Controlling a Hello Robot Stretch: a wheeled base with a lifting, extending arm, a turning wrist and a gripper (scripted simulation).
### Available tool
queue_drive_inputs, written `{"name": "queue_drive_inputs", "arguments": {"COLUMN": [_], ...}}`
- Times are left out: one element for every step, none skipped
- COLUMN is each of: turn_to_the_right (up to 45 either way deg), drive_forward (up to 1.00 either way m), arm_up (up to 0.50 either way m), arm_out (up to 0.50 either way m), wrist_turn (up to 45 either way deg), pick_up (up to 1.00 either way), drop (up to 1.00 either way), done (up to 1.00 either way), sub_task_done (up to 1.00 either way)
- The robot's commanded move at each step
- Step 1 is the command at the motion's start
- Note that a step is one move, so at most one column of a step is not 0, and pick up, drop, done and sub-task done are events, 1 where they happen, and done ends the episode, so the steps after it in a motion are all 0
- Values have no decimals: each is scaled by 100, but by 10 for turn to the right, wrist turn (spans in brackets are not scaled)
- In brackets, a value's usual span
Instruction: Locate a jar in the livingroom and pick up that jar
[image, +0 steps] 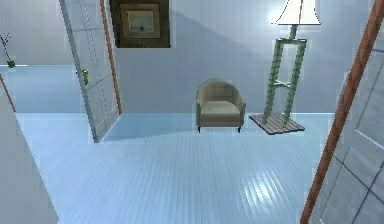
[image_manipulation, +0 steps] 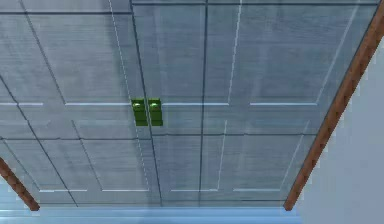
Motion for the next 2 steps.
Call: {"name": "queue_drive_inputs", "arguments": {"turn_to_the_right": [120, 0], "drive_forward": [0, 100], "arm_up": [0, 0], "arm_out": [0, 0], "wrist_turn": [0, 0], "pick_up": [0, 0], "drop": [0, 0], "done": [0, 0], "sub_task_done": [0, 0]}}
